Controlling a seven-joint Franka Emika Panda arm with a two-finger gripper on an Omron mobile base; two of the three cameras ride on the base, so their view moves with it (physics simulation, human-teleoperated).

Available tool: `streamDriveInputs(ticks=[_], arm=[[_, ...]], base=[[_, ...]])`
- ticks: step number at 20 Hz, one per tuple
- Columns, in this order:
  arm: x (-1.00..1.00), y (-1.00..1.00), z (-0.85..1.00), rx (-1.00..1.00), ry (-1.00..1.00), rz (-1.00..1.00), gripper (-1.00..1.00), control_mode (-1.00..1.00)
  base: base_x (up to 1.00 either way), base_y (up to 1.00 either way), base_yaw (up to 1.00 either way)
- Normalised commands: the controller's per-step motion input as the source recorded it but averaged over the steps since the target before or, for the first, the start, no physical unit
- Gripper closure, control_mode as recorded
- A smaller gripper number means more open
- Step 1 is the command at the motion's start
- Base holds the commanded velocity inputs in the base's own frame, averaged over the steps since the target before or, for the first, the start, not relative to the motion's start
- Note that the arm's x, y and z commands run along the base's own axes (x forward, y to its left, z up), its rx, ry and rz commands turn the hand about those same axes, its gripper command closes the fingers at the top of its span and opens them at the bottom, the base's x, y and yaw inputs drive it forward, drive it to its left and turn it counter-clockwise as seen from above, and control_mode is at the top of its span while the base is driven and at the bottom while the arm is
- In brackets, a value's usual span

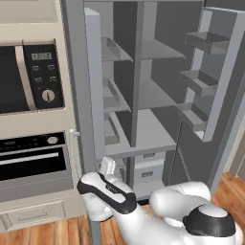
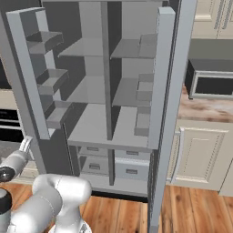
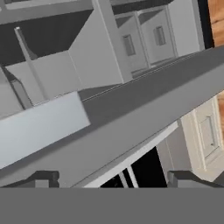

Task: Place one of the steaks on the plate and the other in the bowl. Then place the bowl in the fridge.

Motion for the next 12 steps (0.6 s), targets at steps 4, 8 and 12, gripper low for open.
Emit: streamDriveInputs(ticks=[4, 8, 12], arm=[[-0.12, -0.79, 1.00, 0.01, 0.23, -0.10, -1.00, -1.00], [-0.01, -0.43, 1.00, 0.02, 0.41, -0.22, -1.00, -1.00], [0.16, -0.62, 0.92, 0.00, 0.33, -0.09, -1.00, -1.00]], base=[[0.00, 0.00, 0.00], [0.00, 0.00, 0.00], [0.00, 0.00, 0.00]])
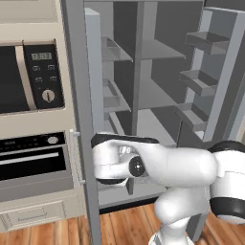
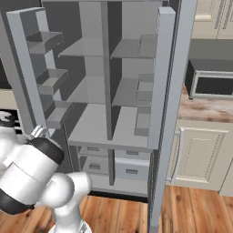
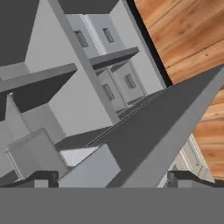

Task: Place one of the steaks on the plate and the other in the bowl. Then place the bowl in the fridge.

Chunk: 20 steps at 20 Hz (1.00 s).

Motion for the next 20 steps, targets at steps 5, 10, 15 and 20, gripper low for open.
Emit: streamDriveInputs(ticks=[5, 10, 15, 20], arm=[[0.06, -0.80, 0.38, 0.14, 0.27, -0.35, -1.00, -1.00], [0.00, -0.54, 0.49, 0.21, 0.30, -0.67, -1.00, -1.00], [0.13, -0.20, 0.82, 0.02, 0.35, -0.60, -1.00, -1.00], [0.47, -0.37, 0.86, -0.07, 0.33, -0.34, -1.00, -1.00]], base=[[0.00, 0.00, 0.00], [0.00, 0.00, 0.00], [0.00, 0.00, 0.00], [0.00, 0.00, 0.00]])
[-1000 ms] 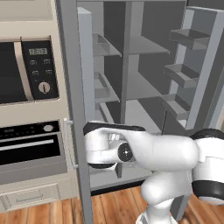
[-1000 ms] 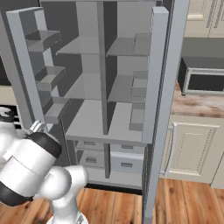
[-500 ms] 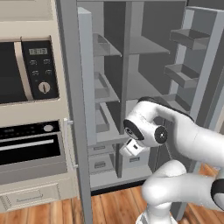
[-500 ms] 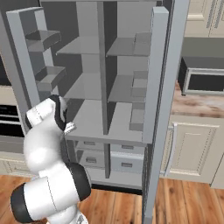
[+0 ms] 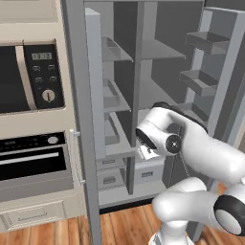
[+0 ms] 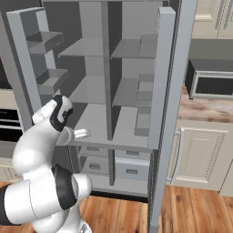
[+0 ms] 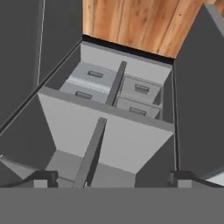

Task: Place one of the steaks on the plate and the other in the bowl. Then place the bowl in the fridge.

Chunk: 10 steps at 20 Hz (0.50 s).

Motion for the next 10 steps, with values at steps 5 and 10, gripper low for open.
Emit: streamDriveInputs(ticks=[5, 10], arm=[[0.20, -0.43, 0.84, -0.15, 0.05, 0.14, -1.00, -1.00], [0.00, -0.49, 0.60, -0.33, -0.41, 0.42, -1.00, -1.00]], base=[[0.00, 0.00, 0.00], [0.00, 0.00, 0.00]])
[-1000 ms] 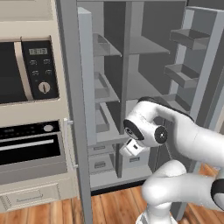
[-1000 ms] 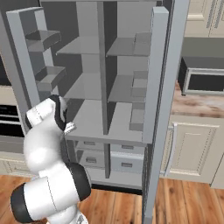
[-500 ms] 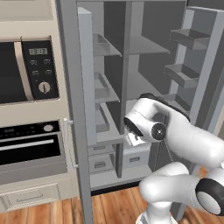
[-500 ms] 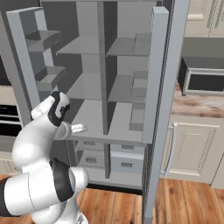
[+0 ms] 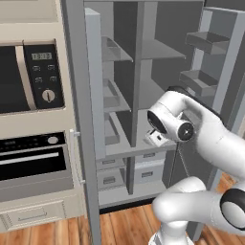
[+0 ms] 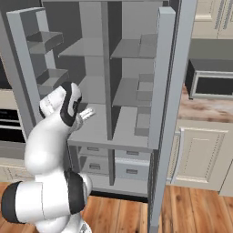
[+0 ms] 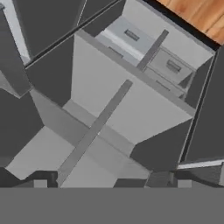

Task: Place one of the steaks on the plate and the other in the bowl. Then place the bowl in the fridge.

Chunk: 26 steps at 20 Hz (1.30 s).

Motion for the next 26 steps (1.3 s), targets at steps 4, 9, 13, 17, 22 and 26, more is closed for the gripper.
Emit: streamDriveInputs(ticks=[4, 9, 13, 17, 22, 26], arm=[[0.05, -0.39, 0.34, -0.39, -0.44, 0.43, -1.00, -1.00], [0.00, -0.54, 0.12, -0.46, -0.84, 0.47, -1.00, -1.00], [0.00, 0.02, 0.20, -0.73, -0.81, 0.28, -1.00, -1.00], [-0.11, 0.30, 0.51, -0.82, -0.69, 0.02, -1.00, -1.00], [0.00, 0.30, 0.61, -0.82, -0.57, -0.17, -1.00, -1.00], [-0.31, 0.08, 0.29, -0.90, -0.63, -0.09, -1.00, -1.00]], base=[[0.00, 0.00, 0.00], [0.00, 0.00, 0.00], [0.00, 0.00, 0.00], [0.00, 0.00, 0.00], [0.00, 0.00, 0.00], [0.00, 0.00, 0.00]])
